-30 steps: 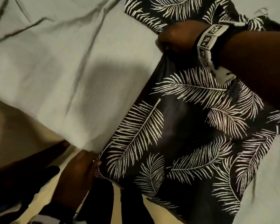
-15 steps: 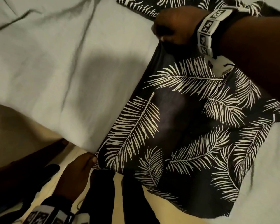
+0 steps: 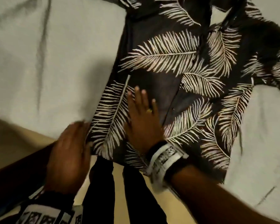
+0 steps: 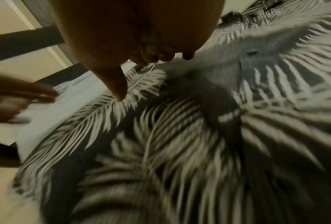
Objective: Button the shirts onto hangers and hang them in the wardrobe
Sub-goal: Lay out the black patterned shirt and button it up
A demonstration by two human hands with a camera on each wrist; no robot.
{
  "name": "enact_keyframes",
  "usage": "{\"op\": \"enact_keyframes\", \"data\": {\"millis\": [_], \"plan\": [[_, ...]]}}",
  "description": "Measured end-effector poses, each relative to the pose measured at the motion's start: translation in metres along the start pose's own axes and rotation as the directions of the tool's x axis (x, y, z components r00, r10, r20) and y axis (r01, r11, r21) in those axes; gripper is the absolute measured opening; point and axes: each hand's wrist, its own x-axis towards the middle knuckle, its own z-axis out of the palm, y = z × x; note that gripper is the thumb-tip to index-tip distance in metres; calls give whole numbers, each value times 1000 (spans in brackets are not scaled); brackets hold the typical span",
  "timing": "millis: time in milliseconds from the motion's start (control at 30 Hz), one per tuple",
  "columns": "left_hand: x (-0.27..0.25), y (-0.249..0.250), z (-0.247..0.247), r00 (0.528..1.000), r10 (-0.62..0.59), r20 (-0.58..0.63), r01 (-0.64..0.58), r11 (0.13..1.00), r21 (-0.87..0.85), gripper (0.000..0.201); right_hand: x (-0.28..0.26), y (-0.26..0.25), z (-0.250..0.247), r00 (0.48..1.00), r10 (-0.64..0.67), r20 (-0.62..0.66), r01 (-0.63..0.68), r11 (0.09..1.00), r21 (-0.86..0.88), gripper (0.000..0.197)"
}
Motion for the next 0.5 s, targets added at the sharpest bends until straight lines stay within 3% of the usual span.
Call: {"op": "enact_keyframes", "data": {"millis": [100,200,233,267,300,333,367,400,467,500], "plan": [[12,8,27,968,124,219,-176,955,238,74,-58,-23,46,991,-67,116,67,998,7,87],[4,-15,38,942,70,328,-197,907,372,82,-94,-18,56,920,-318,230,302,948,105,73],[0,-25,40,940,23,340,-161,909,385,84,-106,-10,50,919,-357,171,311,918,244,63],[-5,-35,39,939,-65,336,-83,909,408,89,-117,1,42,953,-295,65,242,875,420,51],[-6,-39,37,928,-183,324,32,907,421,97,-130,17,37,992,-116,-50,125,826,550,39],[-5,-45,36,906,-278,320,129,899,418,103,-143,37,33,984,120,-133,-12,788,616,30],[-2,-48,35,889,-311,336,163,901,402,103,-158,58,28,914,356,-195,-161,758,632,24],[2,-44,36,892,-267,365,116,916,385,95,-179,82,27,794,560,-236,-298,697,652,21],[12,-5,43,943,-133,306,8,926,377,79,-226,122,28,514,807,-292,-458,546,702,14],[17,24,43,960,-22,280,-91,919,383,79,-244,137,29,390,870,-301,-504,475,721,11]]}}
